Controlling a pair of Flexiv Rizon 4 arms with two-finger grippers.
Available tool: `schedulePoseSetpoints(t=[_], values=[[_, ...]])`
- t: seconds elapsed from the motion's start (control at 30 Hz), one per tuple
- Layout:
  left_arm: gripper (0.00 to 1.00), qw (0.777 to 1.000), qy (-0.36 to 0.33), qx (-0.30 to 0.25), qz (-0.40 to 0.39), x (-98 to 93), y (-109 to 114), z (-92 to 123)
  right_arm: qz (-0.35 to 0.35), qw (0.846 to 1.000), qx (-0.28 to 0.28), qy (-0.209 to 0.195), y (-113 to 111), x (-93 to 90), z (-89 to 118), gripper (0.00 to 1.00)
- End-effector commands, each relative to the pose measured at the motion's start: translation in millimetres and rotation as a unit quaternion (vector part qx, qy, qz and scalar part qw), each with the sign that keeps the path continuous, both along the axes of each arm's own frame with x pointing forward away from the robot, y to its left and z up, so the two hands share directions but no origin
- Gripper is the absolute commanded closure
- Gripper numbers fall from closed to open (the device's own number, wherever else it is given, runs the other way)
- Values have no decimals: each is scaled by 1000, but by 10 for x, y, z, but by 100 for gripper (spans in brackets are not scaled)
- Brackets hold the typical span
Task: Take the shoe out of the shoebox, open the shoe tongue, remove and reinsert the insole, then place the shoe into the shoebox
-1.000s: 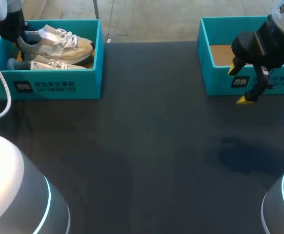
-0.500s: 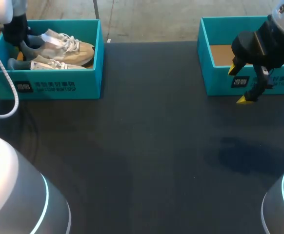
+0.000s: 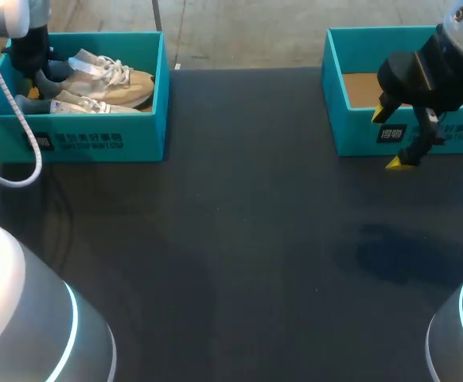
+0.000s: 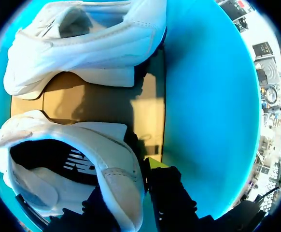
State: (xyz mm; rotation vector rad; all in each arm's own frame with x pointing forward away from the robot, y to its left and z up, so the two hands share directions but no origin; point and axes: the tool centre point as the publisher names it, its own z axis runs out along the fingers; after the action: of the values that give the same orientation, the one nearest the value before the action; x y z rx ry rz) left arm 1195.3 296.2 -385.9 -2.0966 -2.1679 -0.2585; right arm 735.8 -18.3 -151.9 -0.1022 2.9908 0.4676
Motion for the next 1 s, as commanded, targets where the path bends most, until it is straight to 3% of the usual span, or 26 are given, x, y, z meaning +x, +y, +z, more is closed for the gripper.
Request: schedulePoseSetpoints(t=[0.03, 0.13, 0.17, 0.2, 0.33, 0.57, 0.63, 0.73, 0.87, 1.0], values=[[62, 1000, 8, -4, -3, 37, -21, -28, 0, 1000, -2, 2, 18, 25, -4, 0], [50, 1000, 9, -9, -9, 10, -35, 2, 0, 1000, -2, 2, 18, 25, -4, 0], [41, 1000, 9, -9, -10, 3, -41, 12, 0, 1000, -2, 2, 18, 25, -4, 0], [18, 1000, 9, -12, -12, -3, -50, 27, 0, 1000, -2, 2, 18, 25, -4, 0], [5, 1000, 6, -24, -18, -17, -81, 102, 0, 1000, -2, 2, 18, 25, -4, 0], [5, 999, -9, -47, -25, -56, -109, 312, 0, 1000, -2, 2, 18, 25, -4, 0], [25, 998, -15, -52, -27, -67, -115, 380, 0, 1000, -2, 2, 18, 25, -4, 0], [24, 998, -24, -59, -32, -82, -125, 477, 0, 1000, -2, 2, 18, 25, -4, 0], [31, 996, -35, -72, -34, -113, -124, 609, 0, 1000, -2, 2, 18, 25, -4, 0], [25, 995, -42, -88, -35, -169, -117, 746, 0, 1000, -2, 2, 18, 25, -4, 0]])
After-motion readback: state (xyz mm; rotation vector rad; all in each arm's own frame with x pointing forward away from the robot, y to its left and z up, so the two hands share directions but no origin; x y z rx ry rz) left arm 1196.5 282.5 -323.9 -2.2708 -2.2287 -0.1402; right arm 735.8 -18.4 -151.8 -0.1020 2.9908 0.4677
